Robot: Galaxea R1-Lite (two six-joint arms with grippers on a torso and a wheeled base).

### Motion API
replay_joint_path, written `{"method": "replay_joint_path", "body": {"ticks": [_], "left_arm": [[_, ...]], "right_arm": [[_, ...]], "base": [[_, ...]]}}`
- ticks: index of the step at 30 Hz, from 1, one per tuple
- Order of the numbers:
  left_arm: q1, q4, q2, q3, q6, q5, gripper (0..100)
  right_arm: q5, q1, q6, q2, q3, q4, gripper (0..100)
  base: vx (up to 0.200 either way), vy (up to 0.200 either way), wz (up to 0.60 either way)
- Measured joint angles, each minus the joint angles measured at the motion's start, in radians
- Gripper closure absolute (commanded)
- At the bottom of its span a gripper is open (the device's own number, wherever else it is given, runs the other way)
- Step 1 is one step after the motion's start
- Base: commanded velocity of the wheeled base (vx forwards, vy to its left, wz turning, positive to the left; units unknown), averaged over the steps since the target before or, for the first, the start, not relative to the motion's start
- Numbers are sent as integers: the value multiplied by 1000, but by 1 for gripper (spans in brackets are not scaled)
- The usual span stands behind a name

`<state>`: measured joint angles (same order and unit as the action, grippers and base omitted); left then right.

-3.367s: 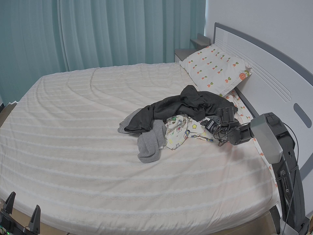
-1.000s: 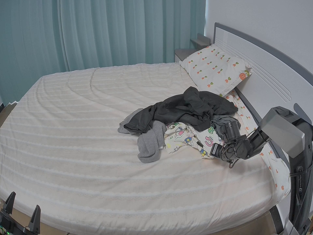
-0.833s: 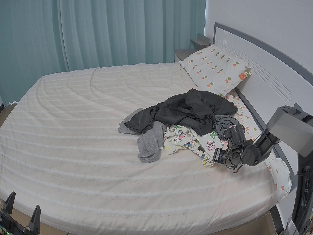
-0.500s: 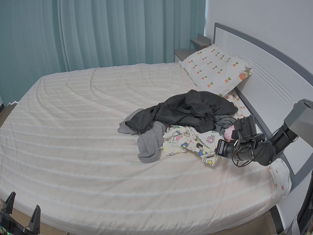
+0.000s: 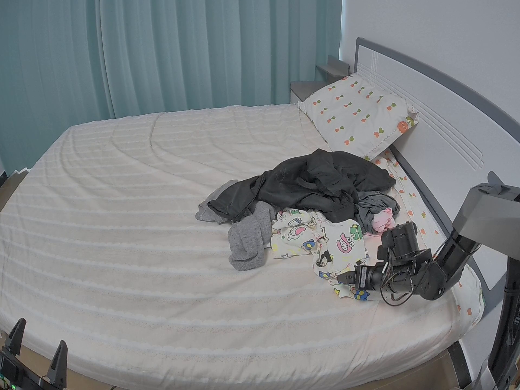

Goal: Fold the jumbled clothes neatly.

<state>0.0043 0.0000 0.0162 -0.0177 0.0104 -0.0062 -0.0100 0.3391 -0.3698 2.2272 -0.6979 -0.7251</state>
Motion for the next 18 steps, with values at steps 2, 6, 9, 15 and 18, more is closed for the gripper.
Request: {"method": "replay_joint_path", "body": {"ticks": [2,6,9,15,18], "left_arm": [[0,0,0,0,0,0,0],[0,0,0,0,0,0,0],[0,0,0,0,0,0,0],[0,0,0,0,0,0,0],[0,0,0,0,0,0,0]], "right_arm": [[1,1,41,9,47,-51,0],[1,-3,118,20,132,-157,0],[1,-20,166,29,171,-232,0],[-1,-69,290,40,213,-313,0],[-34,-104,373,52,221,-338,0]], "base": [[0,0,0],[0,0,0],[0,0,0],[0,0,0],[0,0,0]]}}
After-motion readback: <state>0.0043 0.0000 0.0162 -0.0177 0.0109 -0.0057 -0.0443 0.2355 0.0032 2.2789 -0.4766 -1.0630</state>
